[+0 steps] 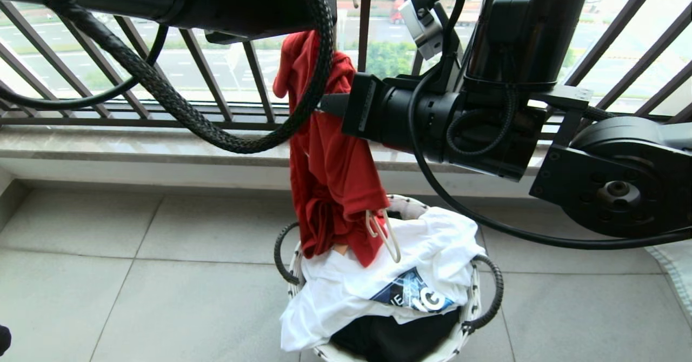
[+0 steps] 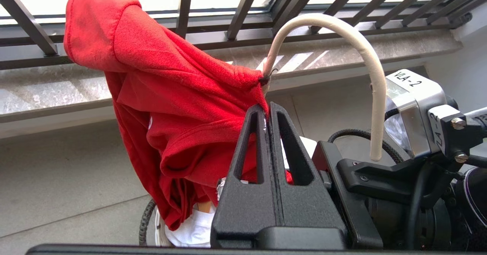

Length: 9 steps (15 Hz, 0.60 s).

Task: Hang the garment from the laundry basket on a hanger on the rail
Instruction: Hang the clothes on the clothes rack

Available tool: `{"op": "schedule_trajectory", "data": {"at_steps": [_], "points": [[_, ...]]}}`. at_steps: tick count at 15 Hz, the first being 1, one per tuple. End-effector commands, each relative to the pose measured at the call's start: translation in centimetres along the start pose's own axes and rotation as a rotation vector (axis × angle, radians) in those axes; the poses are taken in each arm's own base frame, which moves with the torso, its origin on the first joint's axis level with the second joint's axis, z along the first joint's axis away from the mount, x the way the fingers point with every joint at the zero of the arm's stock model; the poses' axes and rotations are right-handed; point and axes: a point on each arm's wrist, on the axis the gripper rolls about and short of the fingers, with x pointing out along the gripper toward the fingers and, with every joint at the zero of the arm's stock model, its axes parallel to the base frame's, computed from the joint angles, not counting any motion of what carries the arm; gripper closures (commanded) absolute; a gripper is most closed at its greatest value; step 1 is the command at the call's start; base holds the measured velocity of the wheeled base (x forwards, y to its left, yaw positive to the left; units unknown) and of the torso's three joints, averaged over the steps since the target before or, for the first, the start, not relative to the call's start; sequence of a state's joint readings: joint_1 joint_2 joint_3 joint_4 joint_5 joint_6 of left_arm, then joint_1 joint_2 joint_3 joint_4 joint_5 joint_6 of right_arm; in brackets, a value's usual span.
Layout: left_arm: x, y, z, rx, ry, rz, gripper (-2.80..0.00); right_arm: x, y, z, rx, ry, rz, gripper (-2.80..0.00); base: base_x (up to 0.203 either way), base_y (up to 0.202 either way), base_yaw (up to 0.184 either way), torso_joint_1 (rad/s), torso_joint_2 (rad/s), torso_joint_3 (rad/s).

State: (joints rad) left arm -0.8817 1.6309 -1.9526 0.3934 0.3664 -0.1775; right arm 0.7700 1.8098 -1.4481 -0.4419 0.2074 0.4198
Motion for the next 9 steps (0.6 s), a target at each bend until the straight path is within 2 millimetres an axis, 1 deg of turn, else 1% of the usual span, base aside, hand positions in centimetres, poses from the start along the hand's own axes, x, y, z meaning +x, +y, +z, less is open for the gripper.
{"op": "schedule_trajectory", "data": {"at_steps": [1, 3, 9], "points": [[-0.44, -0.37, -0.01, 0.002, 0.005, -0.021, 0.0, 0.3, -0.2, -0.3, 0.003, 0.006, -0.001, 0.0, 0.0, 0.0, 0.0, 0.0, 0.0, 0.0], [-0.68, -1.13, -0.6, 0.02, 0.048, -0.048, 0.0, 0.38, -0.24, -0.35, 0.004, 0.008, -0.002, 0.0, 0.0, 0.0, 0.0, 0.0, 0.0, 0.0], [-0.76, -1.15, -0.63, 0.019, 0.052, -0.048, 0.0, 0.35, -0.2, -0.28, 0.004, 0.009, -0.003, 0.0, 0.0, 0.0, 0.0, 0.0, 0.0, 0.0]]}}
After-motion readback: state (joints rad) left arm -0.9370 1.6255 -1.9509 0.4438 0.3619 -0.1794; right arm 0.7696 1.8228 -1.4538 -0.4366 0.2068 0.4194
